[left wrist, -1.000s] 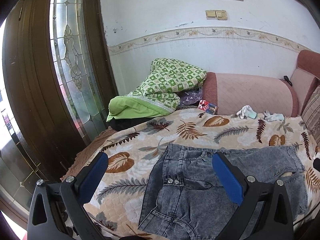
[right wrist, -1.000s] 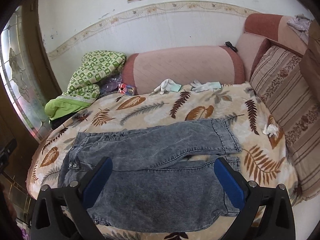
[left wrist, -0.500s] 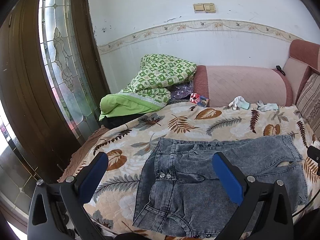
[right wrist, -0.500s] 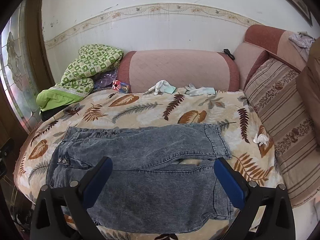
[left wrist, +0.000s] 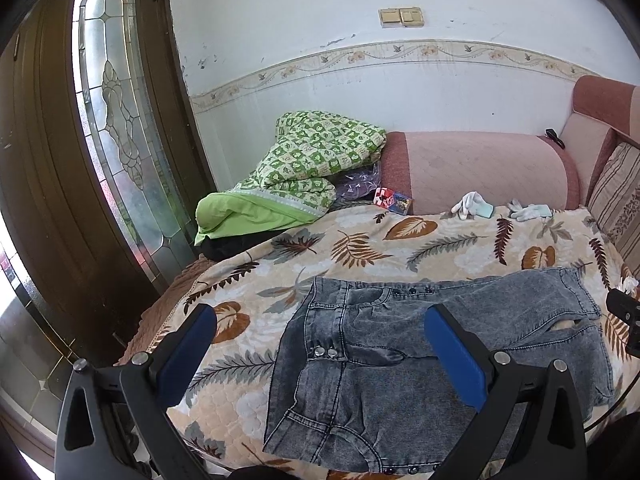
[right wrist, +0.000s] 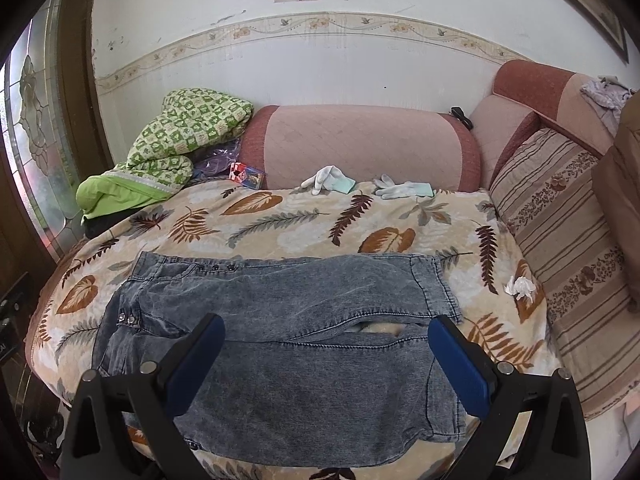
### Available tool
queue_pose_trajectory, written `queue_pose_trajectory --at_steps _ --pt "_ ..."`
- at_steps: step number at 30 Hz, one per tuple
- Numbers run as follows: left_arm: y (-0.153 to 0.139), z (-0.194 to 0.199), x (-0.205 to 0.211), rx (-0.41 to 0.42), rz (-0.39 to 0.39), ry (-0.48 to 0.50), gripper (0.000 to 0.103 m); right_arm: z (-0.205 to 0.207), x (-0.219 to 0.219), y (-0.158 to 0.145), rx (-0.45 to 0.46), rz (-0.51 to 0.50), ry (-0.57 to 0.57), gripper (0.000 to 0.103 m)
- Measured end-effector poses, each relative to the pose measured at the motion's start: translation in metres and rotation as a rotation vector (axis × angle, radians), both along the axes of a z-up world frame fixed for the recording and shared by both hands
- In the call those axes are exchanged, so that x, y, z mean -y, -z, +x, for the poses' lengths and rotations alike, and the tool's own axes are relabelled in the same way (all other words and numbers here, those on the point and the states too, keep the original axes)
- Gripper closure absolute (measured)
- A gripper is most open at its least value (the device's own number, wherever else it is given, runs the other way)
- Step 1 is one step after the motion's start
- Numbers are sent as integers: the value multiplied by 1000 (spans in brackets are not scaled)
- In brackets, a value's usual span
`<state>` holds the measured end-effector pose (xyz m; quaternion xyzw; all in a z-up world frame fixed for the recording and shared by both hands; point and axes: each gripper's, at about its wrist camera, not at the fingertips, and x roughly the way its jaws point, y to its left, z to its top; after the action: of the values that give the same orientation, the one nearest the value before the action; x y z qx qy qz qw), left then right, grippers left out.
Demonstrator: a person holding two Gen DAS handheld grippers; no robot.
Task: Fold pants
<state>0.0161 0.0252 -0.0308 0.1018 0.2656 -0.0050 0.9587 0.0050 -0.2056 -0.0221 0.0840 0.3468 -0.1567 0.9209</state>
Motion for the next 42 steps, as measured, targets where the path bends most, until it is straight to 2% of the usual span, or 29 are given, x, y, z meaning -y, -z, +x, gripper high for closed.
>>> queue_pose_trajectory --at_steps 42 --pt "-3 -5 3 14 1 2 0 -2 -9 2 0 9 -20 0"
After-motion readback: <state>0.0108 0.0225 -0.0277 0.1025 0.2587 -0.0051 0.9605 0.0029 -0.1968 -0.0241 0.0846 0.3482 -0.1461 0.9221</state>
